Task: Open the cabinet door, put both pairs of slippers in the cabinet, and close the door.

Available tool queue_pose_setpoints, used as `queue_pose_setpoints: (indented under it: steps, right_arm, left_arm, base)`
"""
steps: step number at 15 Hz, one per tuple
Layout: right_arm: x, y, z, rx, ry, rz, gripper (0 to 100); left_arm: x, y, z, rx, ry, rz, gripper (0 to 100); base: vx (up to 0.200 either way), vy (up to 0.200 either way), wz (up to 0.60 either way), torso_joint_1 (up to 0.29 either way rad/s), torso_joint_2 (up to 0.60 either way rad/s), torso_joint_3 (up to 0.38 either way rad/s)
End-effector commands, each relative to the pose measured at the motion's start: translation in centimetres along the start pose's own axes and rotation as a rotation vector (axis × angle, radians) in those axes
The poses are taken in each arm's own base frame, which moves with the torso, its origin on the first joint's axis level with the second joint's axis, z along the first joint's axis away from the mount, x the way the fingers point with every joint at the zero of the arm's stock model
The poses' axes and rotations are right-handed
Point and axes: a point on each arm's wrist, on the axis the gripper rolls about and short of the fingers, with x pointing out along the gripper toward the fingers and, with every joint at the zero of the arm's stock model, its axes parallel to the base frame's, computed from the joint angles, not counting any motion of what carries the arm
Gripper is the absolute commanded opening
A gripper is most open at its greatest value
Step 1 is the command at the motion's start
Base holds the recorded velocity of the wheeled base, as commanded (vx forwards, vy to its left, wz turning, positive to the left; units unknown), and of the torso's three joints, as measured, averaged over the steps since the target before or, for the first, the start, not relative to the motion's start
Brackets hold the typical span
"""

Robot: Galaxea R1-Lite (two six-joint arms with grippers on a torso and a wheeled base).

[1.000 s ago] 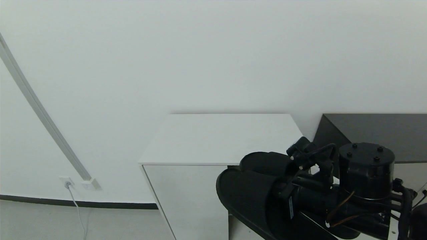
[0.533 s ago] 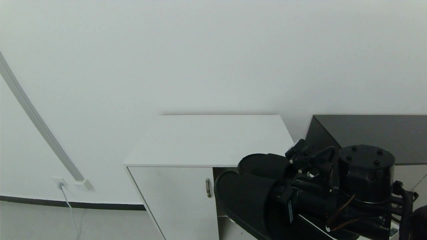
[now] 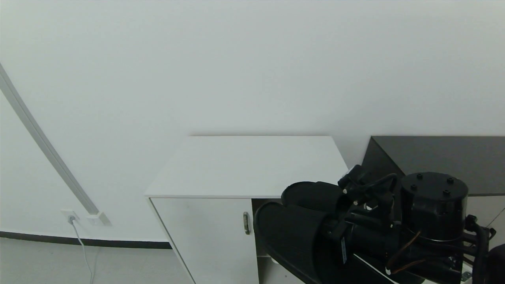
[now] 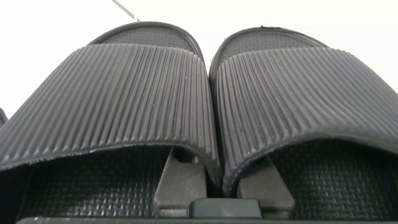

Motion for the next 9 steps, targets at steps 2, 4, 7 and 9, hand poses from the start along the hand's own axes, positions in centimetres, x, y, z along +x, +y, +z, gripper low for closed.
queue_pose_setpoints:
  steps: [2,4,7,9]
  right_arm:
    - [0.01,0.03,-0.23,0.0,0.008,0.0,0]
    - [-0.01,0.08,-0.28,0.0,0.008,0.001,0]
    - [0.01,0.24,-0.25,-0.004,0.007,0.007,0]
    - [0.06,0.4,-0.4,-0.003,0.013,0.013,0]
  left_arm:
    - [0.0,0.0,0.0,-0.001,0.0,0.001,0]
    - [0.0,0.0,0.0,-0.001,0.0,0.001,0]
    - [0.0,0.0,0.0,-0.001,0.0,0.001,0]
    - [0.0,0.0,0.0,-0.001,0.0,0.001,0]
  base:
    - [0.0,0.0,0.0,0.0,0.0,0.0]
    - [0.0,0.0,0.0,-0.115,0.27,0.141]
    - [0.0,0.0,0.0,-0.163,0.37,0.203]
    - [0.0,0.0,0.0,-0.183,0.41,0.227]
